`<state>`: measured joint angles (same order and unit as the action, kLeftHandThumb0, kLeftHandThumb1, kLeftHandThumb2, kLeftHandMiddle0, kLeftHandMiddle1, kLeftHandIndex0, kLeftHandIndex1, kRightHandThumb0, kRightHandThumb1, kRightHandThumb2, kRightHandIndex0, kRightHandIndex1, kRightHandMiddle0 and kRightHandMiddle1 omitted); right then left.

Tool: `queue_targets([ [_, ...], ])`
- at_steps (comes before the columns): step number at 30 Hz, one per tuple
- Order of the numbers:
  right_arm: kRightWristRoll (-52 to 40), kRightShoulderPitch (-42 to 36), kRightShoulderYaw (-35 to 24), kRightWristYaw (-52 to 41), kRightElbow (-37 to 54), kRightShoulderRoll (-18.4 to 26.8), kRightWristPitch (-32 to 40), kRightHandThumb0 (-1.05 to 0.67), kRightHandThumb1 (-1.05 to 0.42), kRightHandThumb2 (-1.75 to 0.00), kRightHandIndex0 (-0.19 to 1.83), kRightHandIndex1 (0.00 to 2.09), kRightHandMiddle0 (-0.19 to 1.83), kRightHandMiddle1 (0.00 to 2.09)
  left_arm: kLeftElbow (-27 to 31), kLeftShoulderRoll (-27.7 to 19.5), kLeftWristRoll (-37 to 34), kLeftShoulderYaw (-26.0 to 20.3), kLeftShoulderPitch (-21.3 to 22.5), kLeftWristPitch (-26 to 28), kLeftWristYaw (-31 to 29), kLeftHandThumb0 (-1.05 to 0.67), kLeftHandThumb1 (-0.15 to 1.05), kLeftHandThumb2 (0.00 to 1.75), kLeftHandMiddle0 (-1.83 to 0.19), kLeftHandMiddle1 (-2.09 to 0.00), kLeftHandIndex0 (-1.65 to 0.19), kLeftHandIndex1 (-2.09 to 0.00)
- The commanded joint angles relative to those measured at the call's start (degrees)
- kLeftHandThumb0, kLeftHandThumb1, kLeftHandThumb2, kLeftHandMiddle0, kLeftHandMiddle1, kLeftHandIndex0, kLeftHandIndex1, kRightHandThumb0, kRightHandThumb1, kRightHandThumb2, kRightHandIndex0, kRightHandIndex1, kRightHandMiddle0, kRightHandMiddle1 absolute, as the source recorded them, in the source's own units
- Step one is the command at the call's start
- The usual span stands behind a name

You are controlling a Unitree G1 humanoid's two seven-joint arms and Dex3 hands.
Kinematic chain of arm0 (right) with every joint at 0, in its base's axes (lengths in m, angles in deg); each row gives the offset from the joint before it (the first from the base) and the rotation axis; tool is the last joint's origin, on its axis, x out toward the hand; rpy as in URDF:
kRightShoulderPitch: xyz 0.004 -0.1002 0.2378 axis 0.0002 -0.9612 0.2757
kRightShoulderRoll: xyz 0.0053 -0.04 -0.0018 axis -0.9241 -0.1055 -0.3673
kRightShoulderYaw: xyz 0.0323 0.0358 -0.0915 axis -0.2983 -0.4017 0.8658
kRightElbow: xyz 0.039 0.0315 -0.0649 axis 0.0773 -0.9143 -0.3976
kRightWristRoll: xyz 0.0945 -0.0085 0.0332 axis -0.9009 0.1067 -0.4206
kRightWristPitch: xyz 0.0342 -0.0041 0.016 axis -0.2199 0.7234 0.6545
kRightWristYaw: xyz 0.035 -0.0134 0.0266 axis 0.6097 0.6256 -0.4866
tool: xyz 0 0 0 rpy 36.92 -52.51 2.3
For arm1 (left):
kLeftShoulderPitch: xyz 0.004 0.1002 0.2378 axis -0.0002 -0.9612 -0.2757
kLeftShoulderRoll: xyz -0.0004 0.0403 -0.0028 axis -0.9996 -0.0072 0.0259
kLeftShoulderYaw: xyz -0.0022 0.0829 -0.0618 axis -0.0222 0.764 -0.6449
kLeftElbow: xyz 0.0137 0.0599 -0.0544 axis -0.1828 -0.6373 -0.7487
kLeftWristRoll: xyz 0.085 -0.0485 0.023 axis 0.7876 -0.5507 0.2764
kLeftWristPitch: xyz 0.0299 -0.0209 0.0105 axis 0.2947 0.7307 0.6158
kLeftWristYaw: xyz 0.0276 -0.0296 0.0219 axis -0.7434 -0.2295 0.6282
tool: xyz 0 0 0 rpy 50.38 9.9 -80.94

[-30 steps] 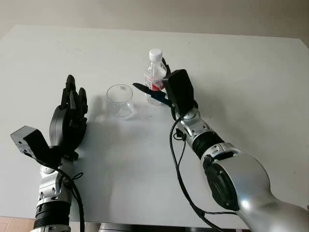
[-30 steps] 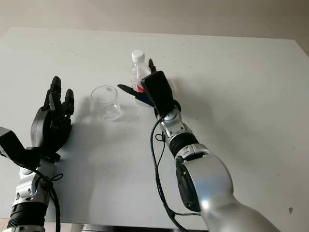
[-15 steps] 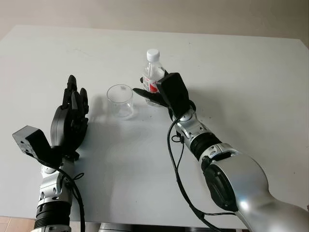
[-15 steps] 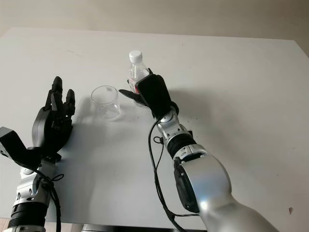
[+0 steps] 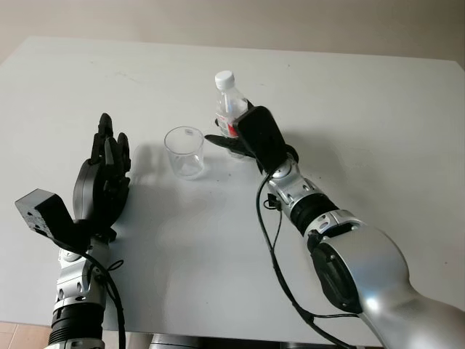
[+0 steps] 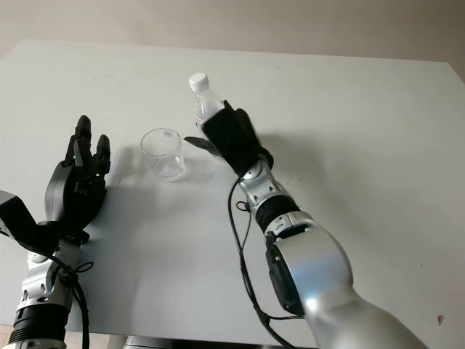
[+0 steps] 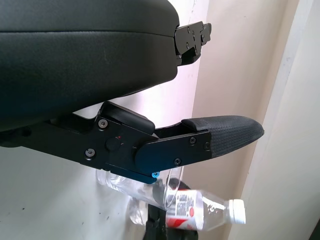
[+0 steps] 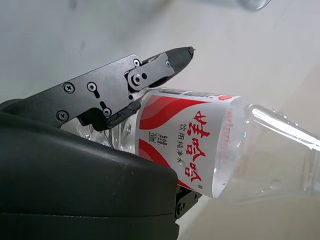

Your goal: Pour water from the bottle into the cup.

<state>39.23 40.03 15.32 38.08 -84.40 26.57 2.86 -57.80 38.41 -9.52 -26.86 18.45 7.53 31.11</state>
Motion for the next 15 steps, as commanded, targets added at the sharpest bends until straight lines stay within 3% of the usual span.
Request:
queue_targets([
  [1,1.9,2.1,1.7,1.4,0.5,2.0,-1.6,-0.15,-1.05,-0.20,0.98,2.09,1.00,2.09,-0.5,0.4,-0.2,-0.2,-1.5,0.1,-0.1,-0.83,1.05,0.61,0.19,-0.02,0.19,0.00],
  [10,12.3,7.7,10.8,5.2,0.6,7.6,-2.3,-0.19,-1.05,-0.20,1.02,2.09,0.96,2.09,-1.2,0.4,0.2,0.0,-1.0,-0.2,0.0,-0.84,1.05,0.61,0.19,-0.03,0.19,0.00],
  [15,16.5,9.5,14.8,7.0,0.5,9.4,-2.3,-0.18,-1.05,-0.17,0.94,2.09,0.62,2.09,-1.2,0.6,0.1,0.0,-0.9,-0.3,0.3,-0.84,1.05,0.61,0.19,-0.03,0.19,0.00],
])
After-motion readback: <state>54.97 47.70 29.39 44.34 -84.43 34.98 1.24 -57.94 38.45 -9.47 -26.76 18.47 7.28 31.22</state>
